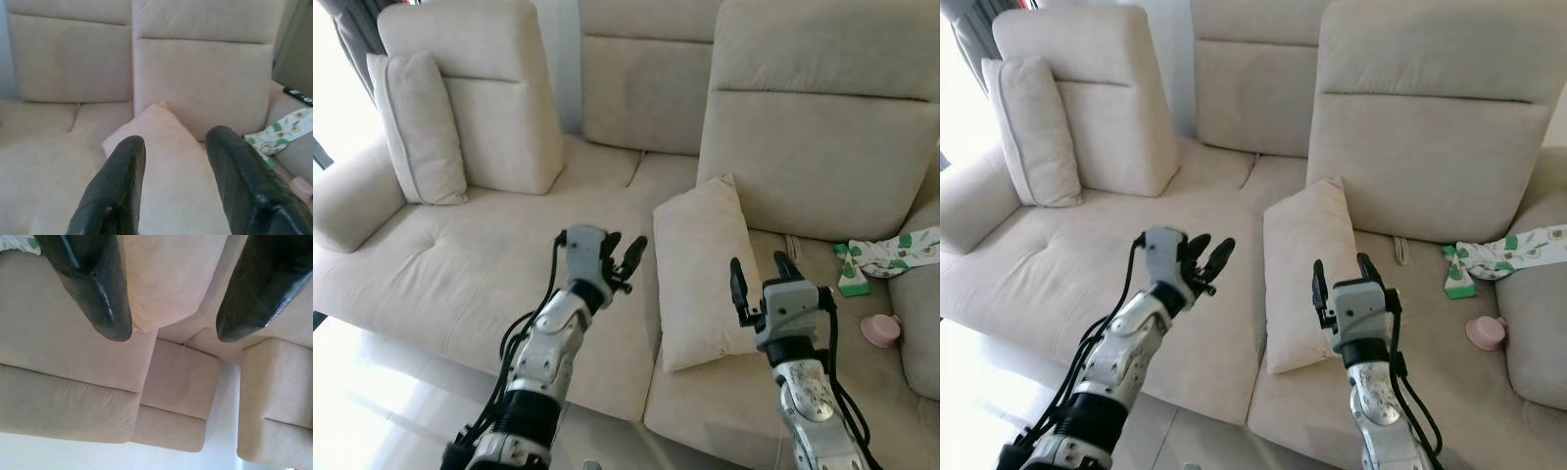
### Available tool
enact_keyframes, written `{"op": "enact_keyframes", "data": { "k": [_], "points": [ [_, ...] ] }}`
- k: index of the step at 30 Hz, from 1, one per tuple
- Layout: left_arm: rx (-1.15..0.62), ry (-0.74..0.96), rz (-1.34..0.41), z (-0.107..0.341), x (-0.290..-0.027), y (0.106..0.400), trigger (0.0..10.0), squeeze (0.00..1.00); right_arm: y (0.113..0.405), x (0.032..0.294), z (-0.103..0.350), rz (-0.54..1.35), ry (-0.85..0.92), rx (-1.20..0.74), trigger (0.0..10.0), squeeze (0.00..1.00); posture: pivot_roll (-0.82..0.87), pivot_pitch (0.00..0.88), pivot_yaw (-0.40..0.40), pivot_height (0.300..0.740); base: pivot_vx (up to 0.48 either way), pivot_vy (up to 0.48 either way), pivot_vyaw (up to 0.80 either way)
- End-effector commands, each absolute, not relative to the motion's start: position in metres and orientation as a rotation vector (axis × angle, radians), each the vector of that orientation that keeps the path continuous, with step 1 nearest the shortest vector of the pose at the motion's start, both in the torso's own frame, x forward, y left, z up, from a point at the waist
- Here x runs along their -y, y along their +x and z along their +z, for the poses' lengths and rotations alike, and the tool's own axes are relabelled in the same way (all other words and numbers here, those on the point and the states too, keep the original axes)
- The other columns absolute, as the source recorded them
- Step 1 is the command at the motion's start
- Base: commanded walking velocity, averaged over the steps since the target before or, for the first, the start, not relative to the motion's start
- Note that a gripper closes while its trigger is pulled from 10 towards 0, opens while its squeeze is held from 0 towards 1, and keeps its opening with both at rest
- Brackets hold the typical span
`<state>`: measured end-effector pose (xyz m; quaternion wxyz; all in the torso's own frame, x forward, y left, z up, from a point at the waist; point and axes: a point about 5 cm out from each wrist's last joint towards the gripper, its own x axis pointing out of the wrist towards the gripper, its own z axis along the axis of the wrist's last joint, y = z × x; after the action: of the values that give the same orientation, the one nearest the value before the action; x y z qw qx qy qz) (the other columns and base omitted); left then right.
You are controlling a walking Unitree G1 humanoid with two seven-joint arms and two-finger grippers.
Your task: Move the pillow to the sofa from floor
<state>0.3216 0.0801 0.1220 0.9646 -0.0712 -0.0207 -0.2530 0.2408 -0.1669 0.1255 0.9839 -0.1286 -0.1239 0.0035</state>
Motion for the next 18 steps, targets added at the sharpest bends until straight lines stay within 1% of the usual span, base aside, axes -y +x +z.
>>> {"op": "enact_keyframes", "data": {
  "k": [1,6,10,12,18],
  "points": [
    [0.045,-0.124,-0.493,0.12,-0.088,0.319,10.0,0.0,0.237,0.165,0.122,0.024,-0.242,0.25,10.0,0.0,0.02,0.0,0.086,0.74,0.0,0.0,0.0],
    [0.041,-0.087,-0.46,0.116,-0.099,0.311,10.0,0.0,0.23,0.166,0.119,0.046,-0.229,0.251,10.0,0.0,0.03,0.0,0.085,0.74,0.0,0.0,0.0],
    [0.031,-0.08,-0.455,0.113,-0.103,0.307,10.0,0.0,0.227,0.166,0.117,0.05,-0.226,0.248,10.0,0.0,0.03,0.0,0.083,0.74,0.0,0.0,0.0],
    [0.006,-0.08,-0.448,0.106,-0.109,0.296,10.0,0.0,0.224,0.168,0.114,0.055,-0.222,0.243,10.0,0.0,0.03,0.0,0.08,0.74,0.0,0.0,0.0],
    [-0.017,-0.089,-0.447,0.101,-0.112,0.287,10.0,0.0,0.222,0.169,0.113,0.06,-0.221,0.243,10.0,0.0,0.03,0.0,0.076,0.74,0.0,0.0,0.0]
  ]
}}
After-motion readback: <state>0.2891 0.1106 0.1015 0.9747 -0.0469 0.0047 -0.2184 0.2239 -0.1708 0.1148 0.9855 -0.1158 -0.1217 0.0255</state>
